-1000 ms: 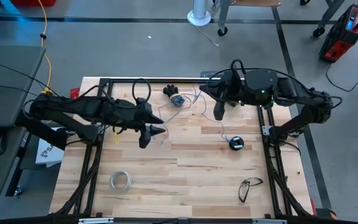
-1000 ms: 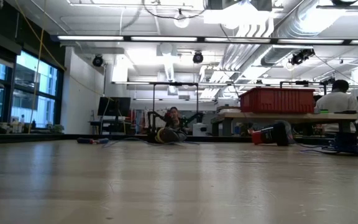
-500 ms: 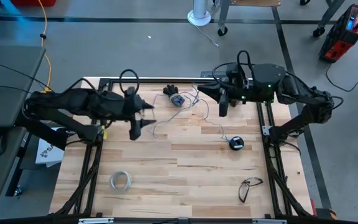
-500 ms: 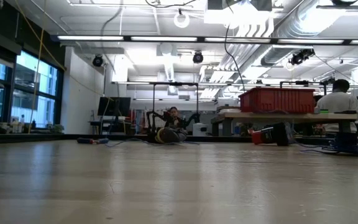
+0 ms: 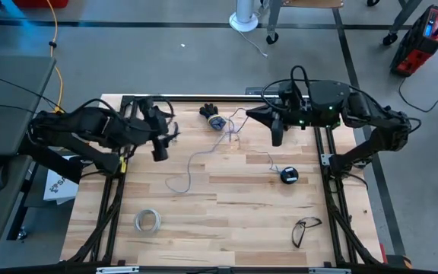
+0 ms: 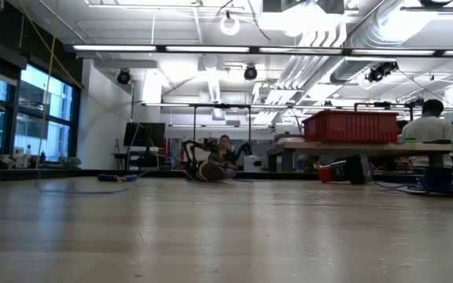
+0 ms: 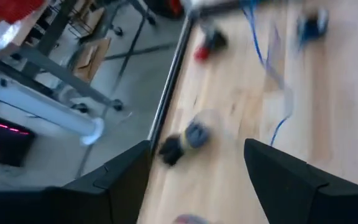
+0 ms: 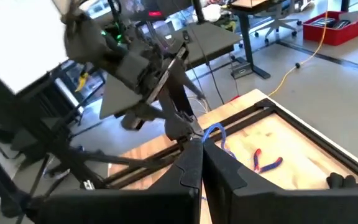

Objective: Coil cords
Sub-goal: Uncoil the blue wire from the black spool

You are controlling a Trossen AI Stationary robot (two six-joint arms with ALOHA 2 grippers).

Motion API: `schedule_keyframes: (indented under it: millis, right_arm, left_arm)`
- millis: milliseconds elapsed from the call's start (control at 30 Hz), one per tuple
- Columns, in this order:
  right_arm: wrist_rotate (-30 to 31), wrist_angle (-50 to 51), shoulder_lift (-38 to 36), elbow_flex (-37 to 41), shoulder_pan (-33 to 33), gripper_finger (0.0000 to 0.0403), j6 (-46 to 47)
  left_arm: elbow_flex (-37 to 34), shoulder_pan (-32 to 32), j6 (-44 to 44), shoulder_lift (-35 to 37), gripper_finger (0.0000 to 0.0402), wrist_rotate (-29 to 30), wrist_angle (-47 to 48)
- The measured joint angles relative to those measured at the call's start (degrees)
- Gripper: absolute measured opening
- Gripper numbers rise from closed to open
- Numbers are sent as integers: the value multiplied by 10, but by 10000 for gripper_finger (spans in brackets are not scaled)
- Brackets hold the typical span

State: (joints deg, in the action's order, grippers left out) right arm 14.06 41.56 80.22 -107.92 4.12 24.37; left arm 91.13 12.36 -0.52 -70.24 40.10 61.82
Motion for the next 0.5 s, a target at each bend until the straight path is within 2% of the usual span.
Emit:
schedule_keyframes:
  millis: [67,133,233,333,500]
  right_arm:
    - [32,-19,7,0,0,0,11]
    - [52,-49,18,0,0,0,11]
    - [17,-102,41,0,-4,0,8]
    - [-15,-122,60,0,-10,0,23]
    - [32,-115,93,0,-16,0,27]
  left_arm:
    - [0,-12,-50,-2,253,-50,-72]
    - [1,-24,-39,-11,253,-102,-127]
    - [0,-27,7,-38,253,-110,-143]
    - [0,-26,11,-67,253,-130,-179]
    - [0,-12,-3,-107,253,-150,-203]
